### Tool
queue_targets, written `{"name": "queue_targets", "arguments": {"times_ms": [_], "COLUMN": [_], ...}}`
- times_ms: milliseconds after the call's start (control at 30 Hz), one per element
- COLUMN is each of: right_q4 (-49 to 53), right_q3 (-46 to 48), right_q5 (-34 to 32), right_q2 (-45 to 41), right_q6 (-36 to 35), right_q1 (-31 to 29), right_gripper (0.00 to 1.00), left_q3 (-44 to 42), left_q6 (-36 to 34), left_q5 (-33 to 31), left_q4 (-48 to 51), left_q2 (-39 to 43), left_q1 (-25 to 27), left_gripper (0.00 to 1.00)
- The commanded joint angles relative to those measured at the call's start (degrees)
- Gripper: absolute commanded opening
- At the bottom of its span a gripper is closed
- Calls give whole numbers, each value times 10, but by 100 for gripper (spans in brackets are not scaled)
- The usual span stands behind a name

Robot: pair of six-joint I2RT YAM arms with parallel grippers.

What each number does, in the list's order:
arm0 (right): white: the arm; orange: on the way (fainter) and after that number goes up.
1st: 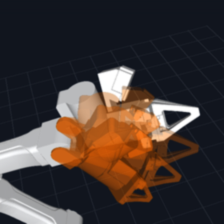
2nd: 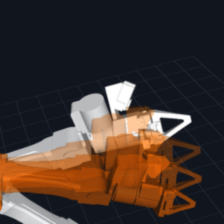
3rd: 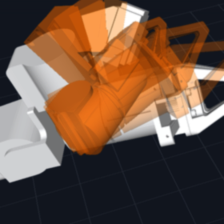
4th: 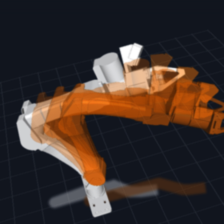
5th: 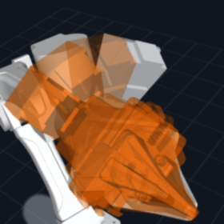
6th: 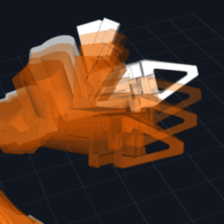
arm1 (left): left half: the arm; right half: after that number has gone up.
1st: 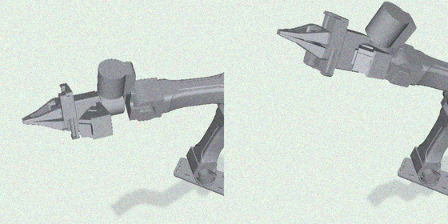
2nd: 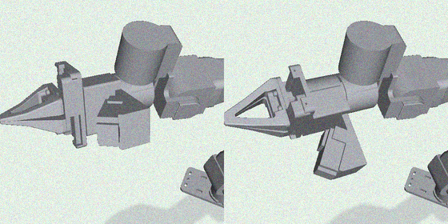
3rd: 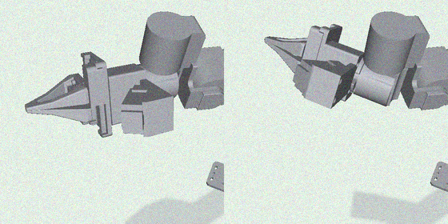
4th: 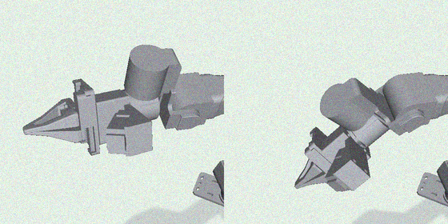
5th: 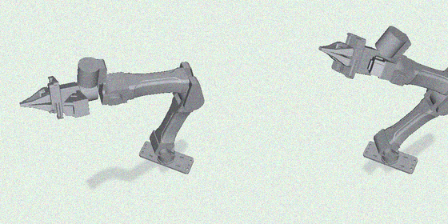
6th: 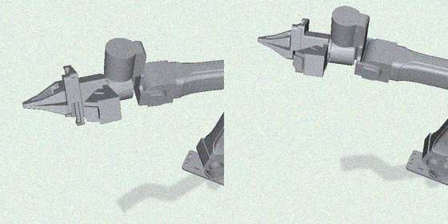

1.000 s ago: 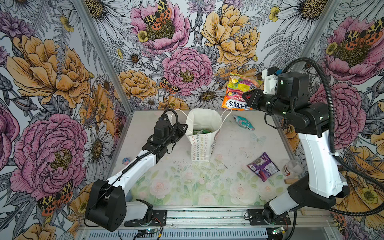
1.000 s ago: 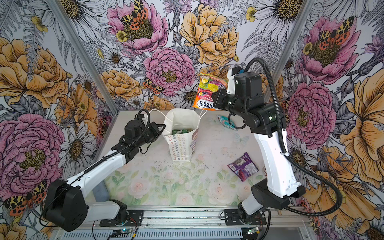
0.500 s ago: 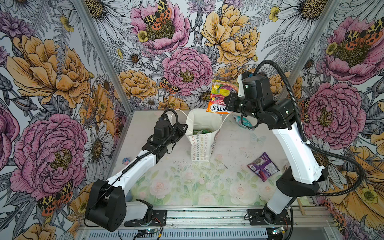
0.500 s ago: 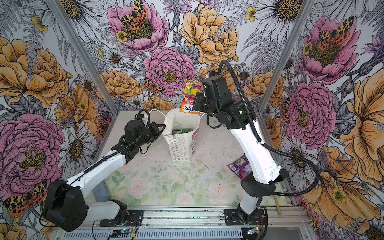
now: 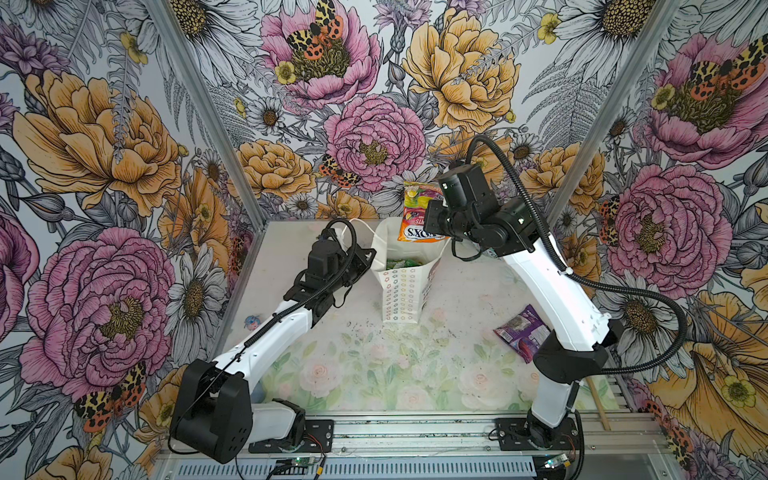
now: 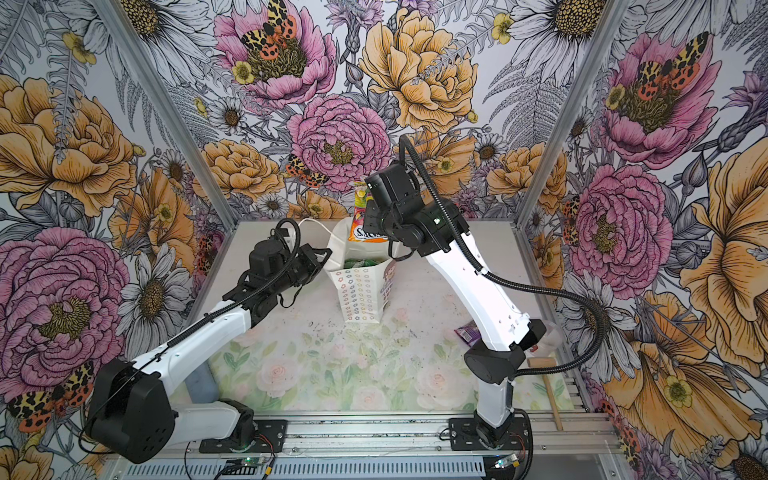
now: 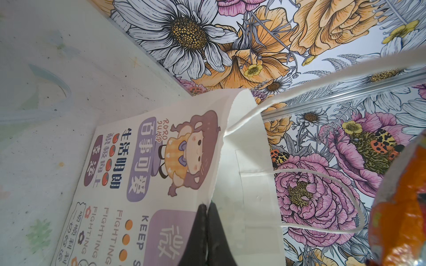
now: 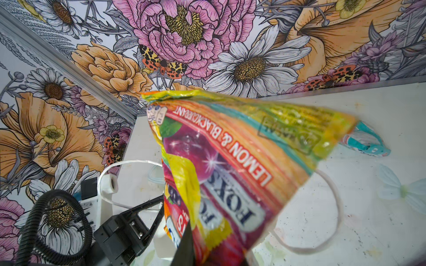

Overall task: Place the snacks into the paper bag
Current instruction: 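Swing the held orange packet over the bag opening beside the left gripper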

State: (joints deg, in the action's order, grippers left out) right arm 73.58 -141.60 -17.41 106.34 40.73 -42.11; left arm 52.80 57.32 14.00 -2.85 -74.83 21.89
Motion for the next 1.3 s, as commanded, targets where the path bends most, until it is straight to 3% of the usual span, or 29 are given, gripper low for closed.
{"name": "queue_targets", "arguments": {"times_ms": [0,533,1267], "right_q4": [-3,46,76], "right_q3": [-18,-64,-64], "right_q5": [-40,-60,-67], "right_q2": [9,81,111], "right_q6": [6,8,25], "right_q1": [-4,-4,-27], "right_gripper": [0,0,0], "left_q3": [-7,-2,4], "left_q6": [8,8,7], "left_q5": [-2,-2,2], "left_q4": [-19,-20,-22], "left_q2": [9,9,3], "left_q1": [1,3,11], "left_gripper": [0,0,0]}}
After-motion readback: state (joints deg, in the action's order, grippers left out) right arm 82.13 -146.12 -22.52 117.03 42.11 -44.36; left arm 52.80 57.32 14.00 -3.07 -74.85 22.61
